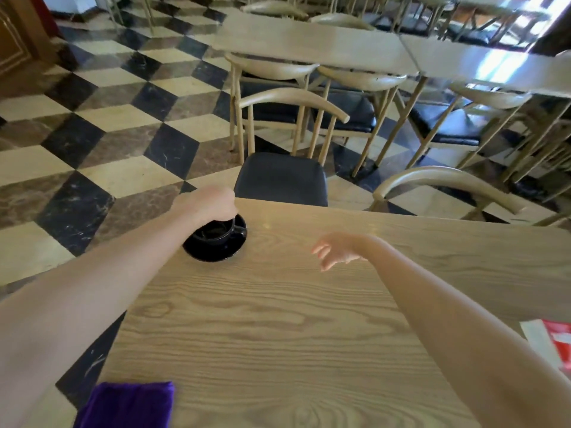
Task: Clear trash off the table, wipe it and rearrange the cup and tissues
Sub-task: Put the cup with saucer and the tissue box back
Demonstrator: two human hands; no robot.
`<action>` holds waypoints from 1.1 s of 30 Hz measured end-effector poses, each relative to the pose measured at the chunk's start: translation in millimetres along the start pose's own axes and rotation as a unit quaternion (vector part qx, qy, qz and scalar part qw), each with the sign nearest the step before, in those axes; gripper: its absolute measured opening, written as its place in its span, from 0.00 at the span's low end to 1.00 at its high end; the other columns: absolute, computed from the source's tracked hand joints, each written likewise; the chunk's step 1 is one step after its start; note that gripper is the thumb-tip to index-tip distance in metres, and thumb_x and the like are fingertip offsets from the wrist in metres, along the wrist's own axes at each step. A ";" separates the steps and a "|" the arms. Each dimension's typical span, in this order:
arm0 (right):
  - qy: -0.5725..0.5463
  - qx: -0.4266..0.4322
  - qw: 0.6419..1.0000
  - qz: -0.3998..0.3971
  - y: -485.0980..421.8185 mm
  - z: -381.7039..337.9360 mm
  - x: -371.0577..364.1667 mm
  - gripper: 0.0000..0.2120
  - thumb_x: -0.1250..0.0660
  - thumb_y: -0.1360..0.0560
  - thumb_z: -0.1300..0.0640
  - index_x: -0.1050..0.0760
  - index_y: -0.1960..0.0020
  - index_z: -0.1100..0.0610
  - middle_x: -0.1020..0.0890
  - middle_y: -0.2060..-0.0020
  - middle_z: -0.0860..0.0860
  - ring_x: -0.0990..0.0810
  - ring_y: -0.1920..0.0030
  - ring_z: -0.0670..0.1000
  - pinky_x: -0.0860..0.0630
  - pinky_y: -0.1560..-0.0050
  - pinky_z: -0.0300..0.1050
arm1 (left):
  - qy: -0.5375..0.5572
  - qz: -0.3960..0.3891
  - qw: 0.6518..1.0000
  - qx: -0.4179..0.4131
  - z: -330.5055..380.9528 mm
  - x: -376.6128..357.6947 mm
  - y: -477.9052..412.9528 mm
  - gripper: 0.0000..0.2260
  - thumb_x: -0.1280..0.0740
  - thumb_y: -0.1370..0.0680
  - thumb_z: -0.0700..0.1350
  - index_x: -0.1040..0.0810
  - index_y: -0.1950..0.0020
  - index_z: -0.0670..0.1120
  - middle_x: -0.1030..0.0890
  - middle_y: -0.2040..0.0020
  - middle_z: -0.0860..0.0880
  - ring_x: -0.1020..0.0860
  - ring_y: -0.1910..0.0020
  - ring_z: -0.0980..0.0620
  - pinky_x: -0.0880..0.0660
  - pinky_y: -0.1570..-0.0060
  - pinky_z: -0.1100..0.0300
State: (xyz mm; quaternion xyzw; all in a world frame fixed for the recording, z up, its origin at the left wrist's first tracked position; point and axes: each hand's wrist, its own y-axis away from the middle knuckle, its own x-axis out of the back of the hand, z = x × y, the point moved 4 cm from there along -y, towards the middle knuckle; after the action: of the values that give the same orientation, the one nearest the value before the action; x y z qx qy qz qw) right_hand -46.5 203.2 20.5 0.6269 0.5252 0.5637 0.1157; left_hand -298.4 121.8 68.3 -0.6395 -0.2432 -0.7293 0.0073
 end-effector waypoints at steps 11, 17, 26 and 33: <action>-0.071 -0.084 0.994 -0.012 131.7 207.2 -11.3 0.27 0.32 0.27 0.57 0.34 0.30 0.51 0.28 0.32 0.50 0.29 0.34 0.53 0.29 0.34 0.54 | 0.036 -0.207 0.965 -0.159 280.0 -35.9 40.5 0.22 0.39 0.22 0.51 0.34 0.29 0.48 0.33 0.28 0.49 0.30 0.34 0.46 0.26 0.42 0.51; -0.121 -0.146 0.981 0.026 196.4 316.2 -10.5 0.27 0.31 0.27 0.56 0.34 0.30 0.50 0.26 0.34 0.49 0.27 0.36 0.51 0.27 0.38 0.49 | -0.037 -0.207 0.950 -0.229 424.0 -50.0 42.1 0.22 0.40 0.22 0.52 0.34 0.29 0.49 0.34 0.28 0.48 0.31 0.34 0.45 0.28 0.41 0.53; -0.118 -0.217 0.958 0.148 255.8 456.9 -40.1 0.26 0.32 0.27 0.60 0.33 0.30 0.55 0.27 0.34 0.55 0.26 0.37 0.55 0.29 0.43 0.43 | -0.001 -0.223 0.939 -0.263 572.5 -101.1 37.1 0.29 0.37 0.23 0.51 0.45 0.25 0.49 0.36 0.27 0.46 0.26 0.41 0.45 0.24 0.55 0.57; -0.172 -0.243 0.929 0.220 257.6 526.6 -77.0 0.38 0.29 0.30 0.54 0.44 0.25 0.51 0.34 0.31 0.58 0.36 0.30 0.59 0.35 0.33 0.52 | 0.150 -0.218 0.934 -0.241 627.2 -151.5 47.2 0.41 0.32 0.25 0.50 0.57 0.24 0.43 0.45 0.24 0.41 0.41 0.26 0.43 0.40 0.31 0.52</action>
State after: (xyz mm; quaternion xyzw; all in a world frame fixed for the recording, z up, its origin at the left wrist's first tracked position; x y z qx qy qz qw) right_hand 540.2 269.2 -12.5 0.7665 0.1936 0.5691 0.2260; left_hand 327.2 262.9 -17.1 -0.4367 -0.1899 -0.8369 -0.2699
